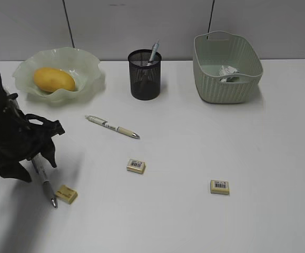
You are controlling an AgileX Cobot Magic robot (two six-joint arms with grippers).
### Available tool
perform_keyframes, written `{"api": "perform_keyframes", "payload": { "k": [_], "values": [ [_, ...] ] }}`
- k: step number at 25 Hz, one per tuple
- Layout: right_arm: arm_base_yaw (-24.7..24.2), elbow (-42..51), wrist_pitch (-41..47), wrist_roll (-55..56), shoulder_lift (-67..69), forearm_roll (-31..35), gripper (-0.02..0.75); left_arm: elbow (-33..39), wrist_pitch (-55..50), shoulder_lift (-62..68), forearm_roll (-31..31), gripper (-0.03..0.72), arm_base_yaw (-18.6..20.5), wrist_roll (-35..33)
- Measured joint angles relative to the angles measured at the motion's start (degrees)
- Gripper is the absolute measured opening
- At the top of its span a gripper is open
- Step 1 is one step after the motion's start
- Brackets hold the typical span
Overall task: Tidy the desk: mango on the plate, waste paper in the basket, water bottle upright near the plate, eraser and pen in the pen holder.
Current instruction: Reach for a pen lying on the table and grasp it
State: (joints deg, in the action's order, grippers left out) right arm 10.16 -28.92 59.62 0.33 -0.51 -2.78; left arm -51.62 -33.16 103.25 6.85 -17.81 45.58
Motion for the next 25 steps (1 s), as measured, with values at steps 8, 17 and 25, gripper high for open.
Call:
{"api": "perform_keyframes", "payload": {
  "k": [8,17,25],
  "values": [
    [0.0,0.0,0.0,0.1,0.0,0.0,0.55,-1.0,0.0,2.7,-1.4,0.351,0.0,0.0],
    [0.0,0.0,0.0,0.1,0.0,0.2,0.55,-1.1,-0.5,3.5,-2.9,0.249,0.0,0.0],
    [0.0,0.0,0.0,0.1,0.0,0.2,0.551,-1.1,-0.8,3.5,-1.2,0.099,0.1,0.0]
  ]
}}
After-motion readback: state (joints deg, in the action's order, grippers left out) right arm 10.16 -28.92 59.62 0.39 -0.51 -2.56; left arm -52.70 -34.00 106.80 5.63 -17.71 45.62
